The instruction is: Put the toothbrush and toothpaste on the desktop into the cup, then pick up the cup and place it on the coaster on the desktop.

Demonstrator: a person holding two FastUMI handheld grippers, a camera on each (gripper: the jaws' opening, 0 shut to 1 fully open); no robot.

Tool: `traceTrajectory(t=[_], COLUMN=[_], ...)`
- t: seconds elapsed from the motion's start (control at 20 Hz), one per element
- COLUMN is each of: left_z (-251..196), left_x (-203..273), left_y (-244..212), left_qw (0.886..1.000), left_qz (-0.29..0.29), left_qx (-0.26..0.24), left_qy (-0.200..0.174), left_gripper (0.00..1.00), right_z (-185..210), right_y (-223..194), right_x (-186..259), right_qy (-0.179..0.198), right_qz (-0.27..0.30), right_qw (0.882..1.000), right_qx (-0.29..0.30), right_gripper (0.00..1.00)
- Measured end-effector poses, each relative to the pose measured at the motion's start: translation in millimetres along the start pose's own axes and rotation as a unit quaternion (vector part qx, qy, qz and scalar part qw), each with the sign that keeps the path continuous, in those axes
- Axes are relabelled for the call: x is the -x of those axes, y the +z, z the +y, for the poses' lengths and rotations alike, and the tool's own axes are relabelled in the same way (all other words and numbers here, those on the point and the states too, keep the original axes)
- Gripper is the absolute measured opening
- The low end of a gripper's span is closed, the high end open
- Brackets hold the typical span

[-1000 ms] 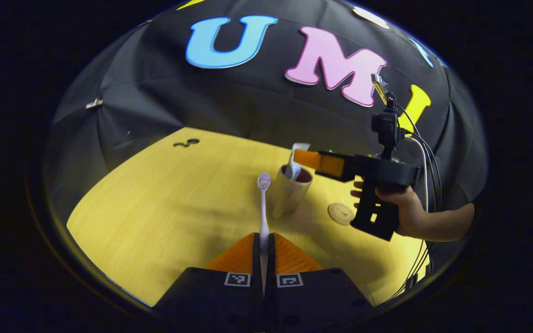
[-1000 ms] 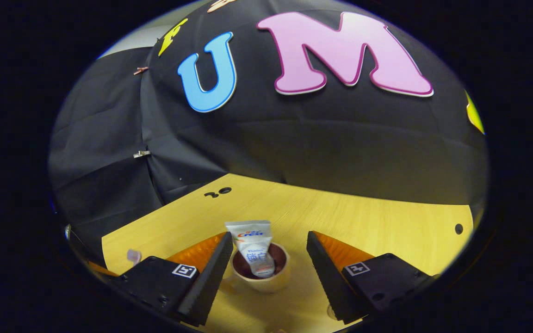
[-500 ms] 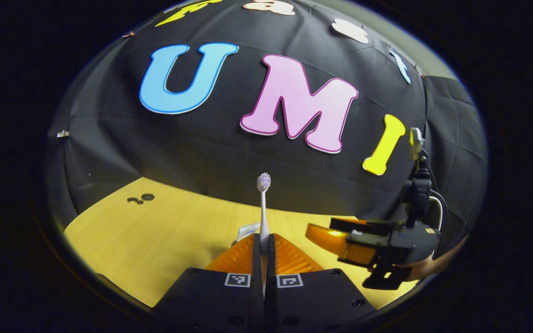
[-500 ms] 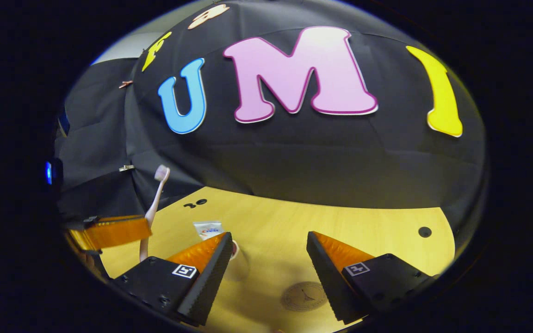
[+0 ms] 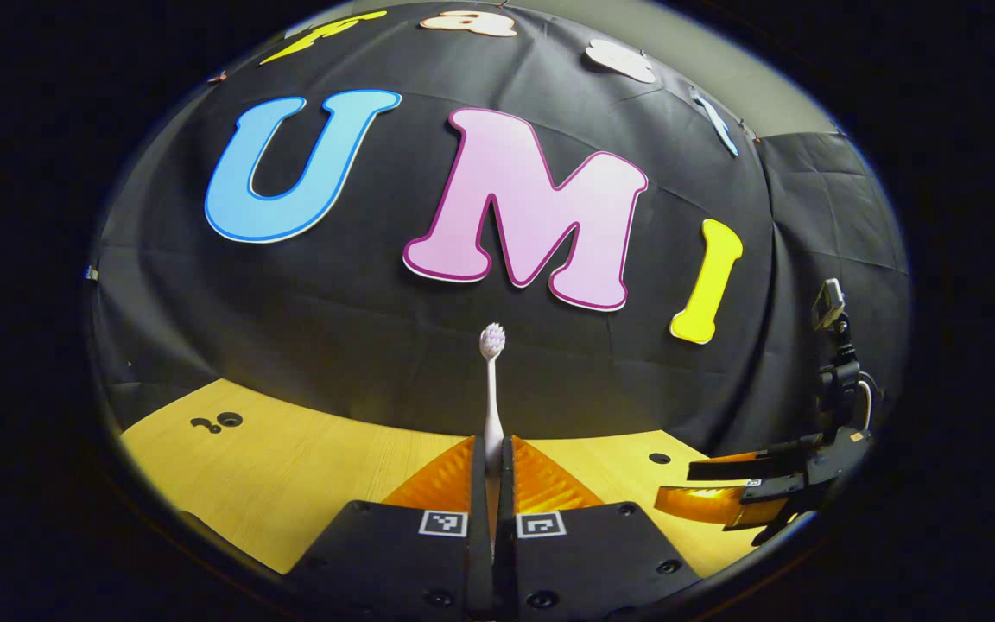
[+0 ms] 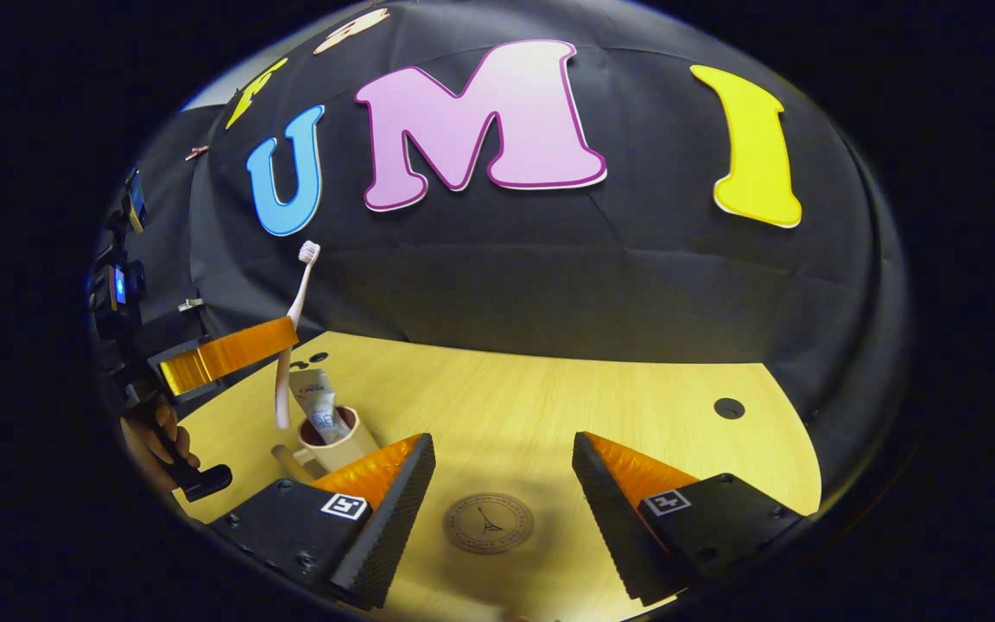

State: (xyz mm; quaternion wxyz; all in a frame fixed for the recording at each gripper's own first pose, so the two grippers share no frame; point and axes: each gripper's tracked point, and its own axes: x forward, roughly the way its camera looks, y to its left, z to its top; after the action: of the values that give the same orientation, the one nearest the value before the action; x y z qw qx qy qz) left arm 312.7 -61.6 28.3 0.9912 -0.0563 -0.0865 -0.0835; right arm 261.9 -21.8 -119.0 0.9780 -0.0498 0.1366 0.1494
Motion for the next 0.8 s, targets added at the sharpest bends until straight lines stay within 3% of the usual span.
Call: traceTrajectory(t=[0.35,0.7,0.8], left_z=[8,15,9], left_x=[-12,-6,-1], left_y=[-40,-54,-54], left_qw=[0.995,0.993,0.993], left_qz=[-0.002,0.004,0.005], left_qx=[-0.102,-0.114,-0.113], left_qy=[-0.017,-0.014,-0.020], left_gripper=[0.06,0.13,0.36], right_z=[-13,-8,-7], right_y=[-32,-42,-43], right_x=[7,6,6], right_qy=[-0.024,-0.020,-0.021], right_qz=[0.023,0.037,0.038], right_qw=[0.999,0.999,0.999], right_qx=[-0.001,0.008,0.009], right_gripper=[0.98,0.98,0.99])
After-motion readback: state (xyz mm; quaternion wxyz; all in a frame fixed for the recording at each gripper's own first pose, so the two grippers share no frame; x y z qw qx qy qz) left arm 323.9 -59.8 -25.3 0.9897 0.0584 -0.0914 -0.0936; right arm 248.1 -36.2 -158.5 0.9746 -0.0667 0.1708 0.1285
